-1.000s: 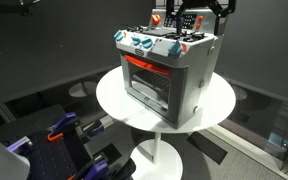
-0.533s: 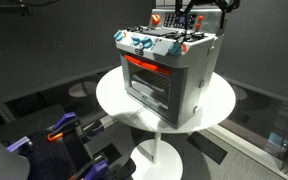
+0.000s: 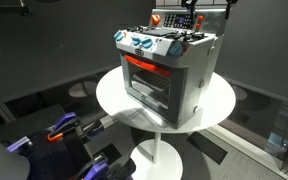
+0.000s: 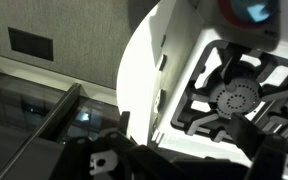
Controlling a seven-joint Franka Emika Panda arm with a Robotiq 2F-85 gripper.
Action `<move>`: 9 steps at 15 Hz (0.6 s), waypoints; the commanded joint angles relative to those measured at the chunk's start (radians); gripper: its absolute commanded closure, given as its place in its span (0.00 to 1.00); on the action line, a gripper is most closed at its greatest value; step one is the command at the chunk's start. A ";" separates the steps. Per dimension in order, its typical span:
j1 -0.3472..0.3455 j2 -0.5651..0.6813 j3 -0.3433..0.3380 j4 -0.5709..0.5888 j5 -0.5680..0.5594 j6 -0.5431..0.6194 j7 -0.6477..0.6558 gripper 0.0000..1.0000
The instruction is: Press the top orange button on the microwave controlling panel of the stove
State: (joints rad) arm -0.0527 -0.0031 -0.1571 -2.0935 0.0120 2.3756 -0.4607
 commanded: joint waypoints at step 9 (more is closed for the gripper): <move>-0.023 0.123 0.057 0.132 0.031 -0.008 0.006 0.00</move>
State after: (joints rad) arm -0.0558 0.0854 -0.1271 -2.0126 0.0152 2.3758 -0.4540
